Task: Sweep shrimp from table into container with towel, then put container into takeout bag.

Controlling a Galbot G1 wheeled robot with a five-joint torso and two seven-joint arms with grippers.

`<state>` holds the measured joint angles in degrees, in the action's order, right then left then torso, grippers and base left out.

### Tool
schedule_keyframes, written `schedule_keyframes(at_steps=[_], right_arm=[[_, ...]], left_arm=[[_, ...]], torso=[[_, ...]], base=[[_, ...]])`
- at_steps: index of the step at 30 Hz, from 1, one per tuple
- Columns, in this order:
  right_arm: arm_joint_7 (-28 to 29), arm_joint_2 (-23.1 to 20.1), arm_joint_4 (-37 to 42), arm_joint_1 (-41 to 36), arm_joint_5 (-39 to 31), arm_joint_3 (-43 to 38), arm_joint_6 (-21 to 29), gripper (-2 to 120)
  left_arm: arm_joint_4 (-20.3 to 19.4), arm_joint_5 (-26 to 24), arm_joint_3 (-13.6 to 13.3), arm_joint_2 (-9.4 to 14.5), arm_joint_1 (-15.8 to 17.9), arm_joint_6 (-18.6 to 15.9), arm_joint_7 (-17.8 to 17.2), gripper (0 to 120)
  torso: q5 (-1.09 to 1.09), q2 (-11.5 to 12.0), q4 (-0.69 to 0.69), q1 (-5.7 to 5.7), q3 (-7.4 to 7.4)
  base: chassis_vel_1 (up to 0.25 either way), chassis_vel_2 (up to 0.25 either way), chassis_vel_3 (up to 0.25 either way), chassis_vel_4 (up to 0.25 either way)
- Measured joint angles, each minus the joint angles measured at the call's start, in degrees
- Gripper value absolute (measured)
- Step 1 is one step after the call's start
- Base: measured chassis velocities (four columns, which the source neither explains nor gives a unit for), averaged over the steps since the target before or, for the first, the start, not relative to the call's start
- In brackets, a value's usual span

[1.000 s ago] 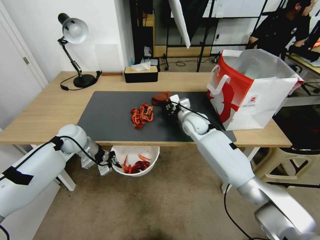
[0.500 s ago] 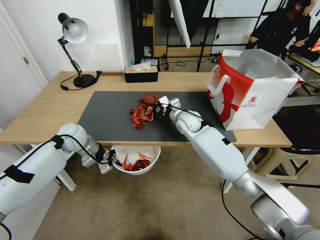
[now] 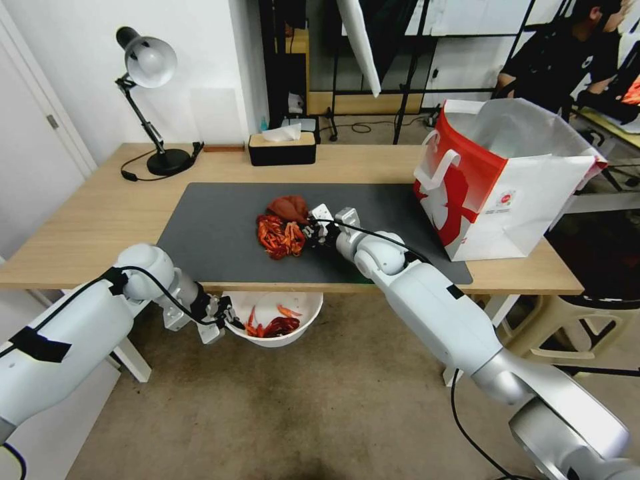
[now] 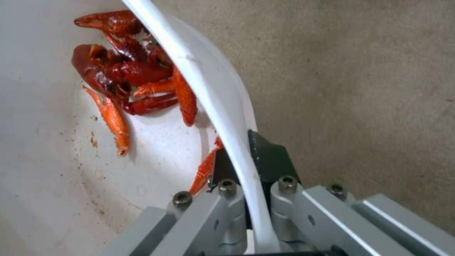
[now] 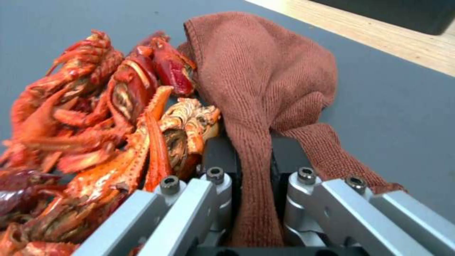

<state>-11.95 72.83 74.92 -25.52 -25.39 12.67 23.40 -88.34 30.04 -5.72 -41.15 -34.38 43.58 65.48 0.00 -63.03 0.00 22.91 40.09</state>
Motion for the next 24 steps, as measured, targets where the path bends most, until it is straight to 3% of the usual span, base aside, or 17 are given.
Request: schedule_keyframes(at_steps=[24], right_arm=[[0.15, -5.21, 11.14, -5.55, -2.3, 2.06, 0.93, 7]], left_arm=[[0.38, -0.45, -0.43, -0.27, 1.06, -0.33, -0.12, 0]], torso=[[0.0, 0.0, 0.0, 0.0, 0.01]], base=[[0.0, 0.0, 0.0, 0.0]])
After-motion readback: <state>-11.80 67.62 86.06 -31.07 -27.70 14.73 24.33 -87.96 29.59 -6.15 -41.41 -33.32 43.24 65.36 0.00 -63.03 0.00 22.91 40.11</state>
